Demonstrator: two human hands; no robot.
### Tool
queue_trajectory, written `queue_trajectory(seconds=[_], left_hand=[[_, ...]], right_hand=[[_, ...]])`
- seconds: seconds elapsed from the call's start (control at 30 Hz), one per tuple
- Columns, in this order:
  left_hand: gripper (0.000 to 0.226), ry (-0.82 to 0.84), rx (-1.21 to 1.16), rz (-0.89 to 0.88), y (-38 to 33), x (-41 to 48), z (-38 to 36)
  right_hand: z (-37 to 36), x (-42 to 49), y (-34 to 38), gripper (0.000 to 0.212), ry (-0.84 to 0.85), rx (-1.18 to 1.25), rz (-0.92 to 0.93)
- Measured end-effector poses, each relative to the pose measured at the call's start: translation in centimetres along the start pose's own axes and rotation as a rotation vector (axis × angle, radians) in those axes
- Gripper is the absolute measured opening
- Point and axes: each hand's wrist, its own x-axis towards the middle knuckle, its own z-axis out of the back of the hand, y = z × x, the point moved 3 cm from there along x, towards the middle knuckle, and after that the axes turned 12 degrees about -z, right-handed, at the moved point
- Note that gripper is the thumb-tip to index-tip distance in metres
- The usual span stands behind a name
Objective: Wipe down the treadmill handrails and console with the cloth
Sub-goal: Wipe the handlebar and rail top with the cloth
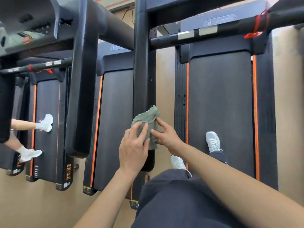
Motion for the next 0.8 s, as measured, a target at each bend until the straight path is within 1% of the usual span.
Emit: queue_trajectory(seconds=[0.03, 0.1, 0.23, 0.4, 0.5, 0.63, 0.8], left_hand=[[0.054, 0.001, 0.006, 0.014, 0.1, 0.8, 0.1], [0.054, -0.004, 0.014, 0.046, 0.3, 2.5, 0.2], [0.057, -0.01, 0.017, 0.11, 0.4, 5.8, 0.6], [0.058, 0.014, 0.015, 0.173, 0.9, 9.9, 0.8], [0.059, 0.023, 0.018, 0.184, 1.3, 12.5, 1.2], [0.061, 0.032, 0.014, 0.185, 2.1, 15.6, 1.7], [0.063, 0.072, 0.043, 0.182, 2.9, 18.6, 2.0]], right_hand=[[0.1, 0.4, 0.9, 0.058, -0.021, -0.015, 0.013], [0.5, 1.4, 2.5, 0.069, -0.058, -0.055, 0.014], [0.9, 3.3, 5.4, 0.087, -0.028, -0.074, 0.027], [1.8, 4.7, 9.2, 0.08, 0.004, -0.047, 0.087], [2.1, 5.7, 11.3, 0.085, 0.035, -0.075, 0.101], [2.7, 7.9, 13.7, 0.093, 0.019, -0.137, 0.094], [3.3, 9.5, 16.2, 0.092, 0.004, -0.128, 0.095]])
